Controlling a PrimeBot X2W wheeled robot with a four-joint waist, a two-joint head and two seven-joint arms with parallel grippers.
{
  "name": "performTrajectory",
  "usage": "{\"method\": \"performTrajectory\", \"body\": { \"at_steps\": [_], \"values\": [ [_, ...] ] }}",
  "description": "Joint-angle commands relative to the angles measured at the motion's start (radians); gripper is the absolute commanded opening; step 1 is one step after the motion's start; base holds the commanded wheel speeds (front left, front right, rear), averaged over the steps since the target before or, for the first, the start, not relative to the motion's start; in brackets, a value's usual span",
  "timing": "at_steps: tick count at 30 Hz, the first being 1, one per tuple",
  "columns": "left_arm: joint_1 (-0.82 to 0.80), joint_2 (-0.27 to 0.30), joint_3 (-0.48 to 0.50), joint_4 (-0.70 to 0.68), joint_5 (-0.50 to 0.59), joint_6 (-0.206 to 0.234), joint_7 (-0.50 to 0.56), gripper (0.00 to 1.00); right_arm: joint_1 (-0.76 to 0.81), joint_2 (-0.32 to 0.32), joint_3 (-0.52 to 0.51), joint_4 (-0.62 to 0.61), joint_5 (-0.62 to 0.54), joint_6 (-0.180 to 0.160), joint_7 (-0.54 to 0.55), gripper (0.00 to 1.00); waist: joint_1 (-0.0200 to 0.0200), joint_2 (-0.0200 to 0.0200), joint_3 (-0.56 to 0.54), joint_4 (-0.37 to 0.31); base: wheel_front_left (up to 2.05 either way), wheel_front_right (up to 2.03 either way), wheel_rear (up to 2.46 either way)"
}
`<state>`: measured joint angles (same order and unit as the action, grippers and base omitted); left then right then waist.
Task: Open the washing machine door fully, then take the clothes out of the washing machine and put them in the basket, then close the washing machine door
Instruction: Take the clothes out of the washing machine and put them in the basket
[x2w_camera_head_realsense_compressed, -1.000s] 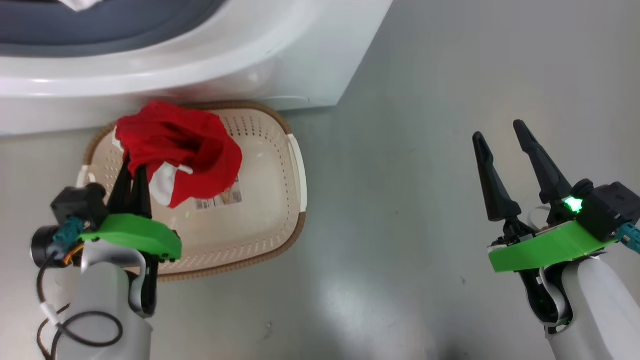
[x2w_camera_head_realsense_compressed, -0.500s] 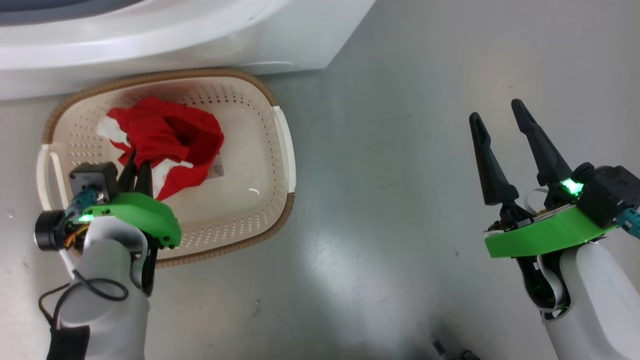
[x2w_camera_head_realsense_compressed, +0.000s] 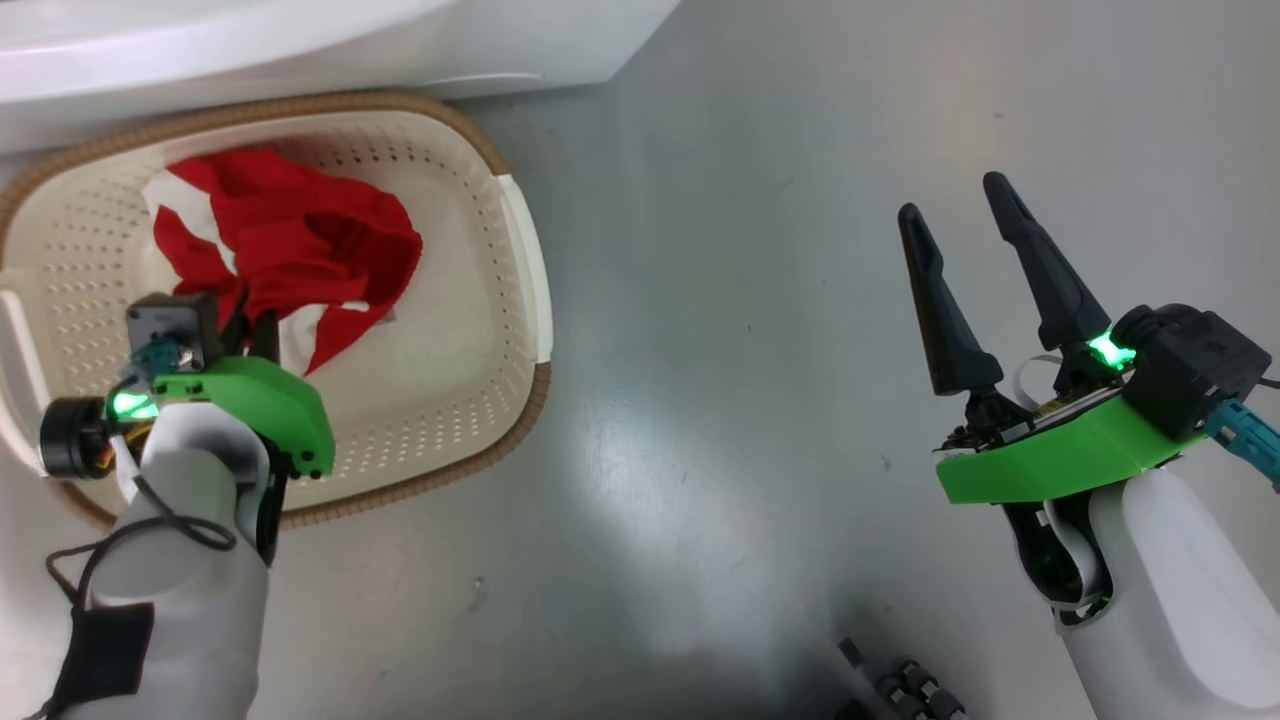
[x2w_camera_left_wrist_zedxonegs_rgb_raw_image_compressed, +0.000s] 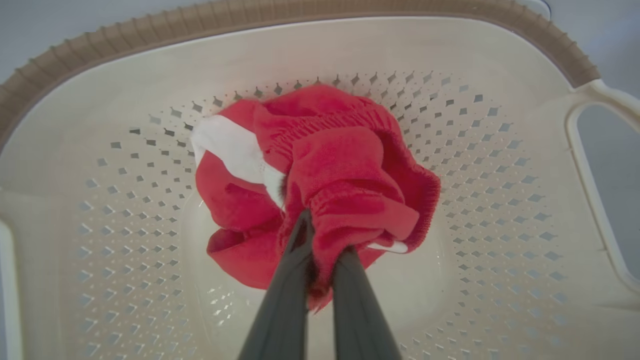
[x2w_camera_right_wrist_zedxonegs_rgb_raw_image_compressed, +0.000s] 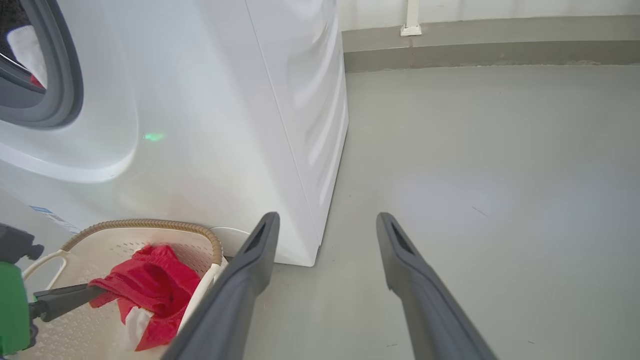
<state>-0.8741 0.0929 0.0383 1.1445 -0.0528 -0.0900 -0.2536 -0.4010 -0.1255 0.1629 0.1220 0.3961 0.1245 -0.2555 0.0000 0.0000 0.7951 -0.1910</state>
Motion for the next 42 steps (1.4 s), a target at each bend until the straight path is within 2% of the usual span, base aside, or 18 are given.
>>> {"method": "performTrajectory", "body": {
  "at_steps": [1,11,12,14,16,17,18,19,21,31,42],
  "values": [
    [0.015,0.036,0.012,-0.002,0.010,-0.005,-0.008,0.00,0.016,-0.002,0.020,-0.024,-0.006,0.006,-0.006,1.00,0.0000,0.0000,0.012,-0.011,0.00,0.00,0.00],
    [-0.018,0.044,0.013,0.035,-0.008,0.001,-0.008,0.00,0.001,0.004,0.028,-0.027,-0.006,0.006,-0.006,1.00,0.0000,0.0000,0.026,-0.022,0.00,0.00,0.00],
    [-0.018,0.044,0.012,0.034,-0.009,0.001,-0.008,0.07,0.000,0.004,0.027,-0.028,-0.006,0.006,-0.006,1.00,0.0000,0.0000,0.025,-0.021,0.00,0.00,0.00],
    [-0.018,0.044,0.011,0.035,-0.012,0.001,-0.008,0.28,0.000,0.004,0.027,-0.028,-0.007,0.006,-0.006,1.00,0.0000,0.0000,0.023,-0.021,0.00,0.00,0.00],
    [-0.018,0.043,0.010,0.035,-0.015,0.000,-0.008,0.45,0.000,0.003,0.026,-0.027,-0.007,0.006,-0.006,1.00,0.0000,0.0000,0.019,-0.020,0.00,0.00,0.00],
    [-0.017,0.042,0.010,0.035,-0.017,-0.001,-0.008,0.58,0.000,0.003,0.026,-0.027,-0.007,0.006,-0.006,1.00,0.0000,0.0000,0.017,-0.019,0.00,0.00,0.00],
    [-0.016,0.041,0.013,0.031,-0.022,-0.001,-0.008,0.82,0.001,0.003,0.026,-0.026,-0.007,0.006,-0.006,1.00,0.0000,0.0000,0.015,-0.019,0.00,0.00,0.00],
    [-0.013,0.041,0.016,0.026,-0.027,-0.002,-0.008,0.92,0.001,0.003,0.026,-0.025,-0.007,0.006,-0.006,1.00,0.0000,0.0000,0.010,-0.019,0.00,0.00,0.00],
    [-0.003,0.039,0.025,0.020,-0.039,-0.004,-0.008,1.00,0.002,0.002,0.027,-0.022,-0.007,0.006,-0.006,1.00,0.0000,0.0000,0.000,-0.019,0.00,0.00,0.00],
    [0.064,0.023,0.052,-0.044,-0.076,-0.015,-0.008,1.00,0.015,0.000,0.020,-0.006,-0.010,0.006,-0.006,1.00,0.0000,0.0000,-0.084,-0.009,0.00,0.00,0.00],
    [0.180,0.004,0.081,-0.197,-0.089,-0.030,-0.008,1.00,0.051,-0.016,0.012,0.018,-0.012,0.006,-0.006,1.00,0.0000,0.0000,-0.218,0.013,0.00,0.00,0.00]
  ]
}}
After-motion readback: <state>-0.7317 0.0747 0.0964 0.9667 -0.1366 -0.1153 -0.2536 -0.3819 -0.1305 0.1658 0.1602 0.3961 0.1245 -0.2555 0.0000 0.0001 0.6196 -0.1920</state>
